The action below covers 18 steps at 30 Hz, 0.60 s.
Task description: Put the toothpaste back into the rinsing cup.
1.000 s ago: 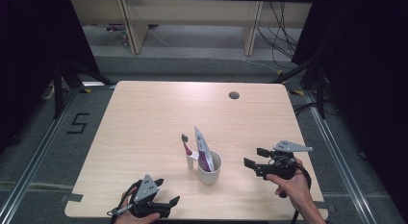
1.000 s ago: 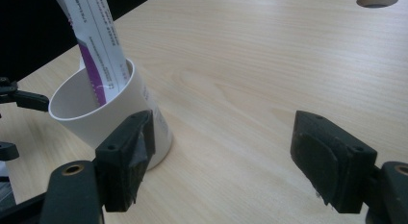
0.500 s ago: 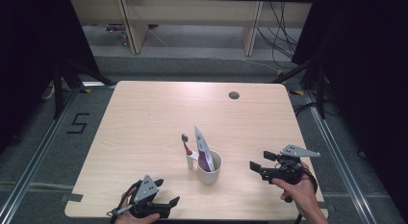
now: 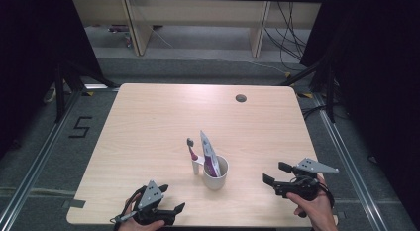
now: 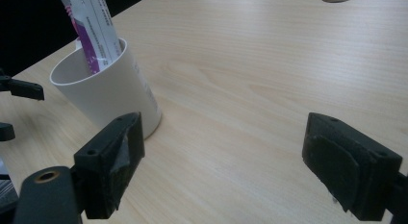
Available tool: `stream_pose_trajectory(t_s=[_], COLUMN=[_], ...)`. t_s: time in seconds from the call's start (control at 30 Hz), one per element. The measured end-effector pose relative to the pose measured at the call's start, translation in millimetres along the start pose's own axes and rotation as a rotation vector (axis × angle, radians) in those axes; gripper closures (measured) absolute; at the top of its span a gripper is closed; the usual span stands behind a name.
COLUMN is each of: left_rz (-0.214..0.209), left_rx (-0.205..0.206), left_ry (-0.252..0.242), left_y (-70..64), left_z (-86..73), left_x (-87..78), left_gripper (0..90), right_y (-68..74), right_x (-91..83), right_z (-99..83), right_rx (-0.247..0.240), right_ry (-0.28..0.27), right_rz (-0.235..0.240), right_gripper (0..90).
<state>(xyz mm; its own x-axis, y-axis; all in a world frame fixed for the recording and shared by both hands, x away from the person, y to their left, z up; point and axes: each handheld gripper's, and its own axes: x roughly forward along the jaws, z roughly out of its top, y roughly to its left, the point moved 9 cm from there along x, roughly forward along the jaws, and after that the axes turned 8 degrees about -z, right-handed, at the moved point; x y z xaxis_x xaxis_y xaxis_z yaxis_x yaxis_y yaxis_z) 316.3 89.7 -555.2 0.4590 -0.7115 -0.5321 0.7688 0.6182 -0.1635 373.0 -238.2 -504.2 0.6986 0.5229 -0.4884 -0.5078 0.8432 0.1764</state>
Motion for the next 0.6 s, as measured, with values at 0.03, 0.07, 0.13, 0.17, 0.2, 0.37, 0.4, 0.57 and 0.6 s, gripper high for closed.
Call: stream_pose_trajectory(t_s=[0.03,0.07,0.13,0.17,0.2,0.37,0.4,0.57,0.6], left_rz=[0.0,-0.005,0.0,0.001,0.0,-0.006,-0.003,-0.004,-0.007], left_rx=[0.003,0.003,-0.005,-0.006,-0.005,0.002,0.001,-0.003,-0.003], left_ry=[0.0,-0.009,-0.013,-0.013,-0.013,-0.012,-0.007,-0.009,-0.011], left_y=[0.2,0.1,-0.2,-0.2,-0.2,-0.6,-0.4,-1.5,-1.7], left_z=[0.2,0.9,1.4,1.4,1.3,1.3,1.1,0.8,0.9], left_x=[-0.1,0.2,-0.4,-0.6,-0.5,0.1,-0.4,0.6,0.8], left_gripper=[17.9,17.9,17.9,17.9,17.9,17.8,17.8,17.8,17.8], right_y=[-0.6,-1.3,-1.9,-2.7,-2.0,-4.9,-3.2,-8.8,-7.9], right_x=[-1.5,-2.1,-3.8,-5.1,-7.0,-11.4,-13.5,-17.2,-18.7], right_z=[-1.1,-4.0,-6.8,-7.5,-8.9,-16.8,-19.0,-23.3,-26.3], right_rx=[0.002,0.021,0.029,0.016,0.028,0.012,0.035,-0.007,0.002], right_ry=[-0.001,0.015,0.016,0.011,0.017,0.035,0.05,0.031,0.048], right_rz=[-0.003,-0.011,-0.018,-0.014,-0.013,-0.031,-0.025,-0.049,-0.046], right_gripper=[15.6,15.7,15.7,15.7,15.7,15.7,15.7,15.8,15.8])
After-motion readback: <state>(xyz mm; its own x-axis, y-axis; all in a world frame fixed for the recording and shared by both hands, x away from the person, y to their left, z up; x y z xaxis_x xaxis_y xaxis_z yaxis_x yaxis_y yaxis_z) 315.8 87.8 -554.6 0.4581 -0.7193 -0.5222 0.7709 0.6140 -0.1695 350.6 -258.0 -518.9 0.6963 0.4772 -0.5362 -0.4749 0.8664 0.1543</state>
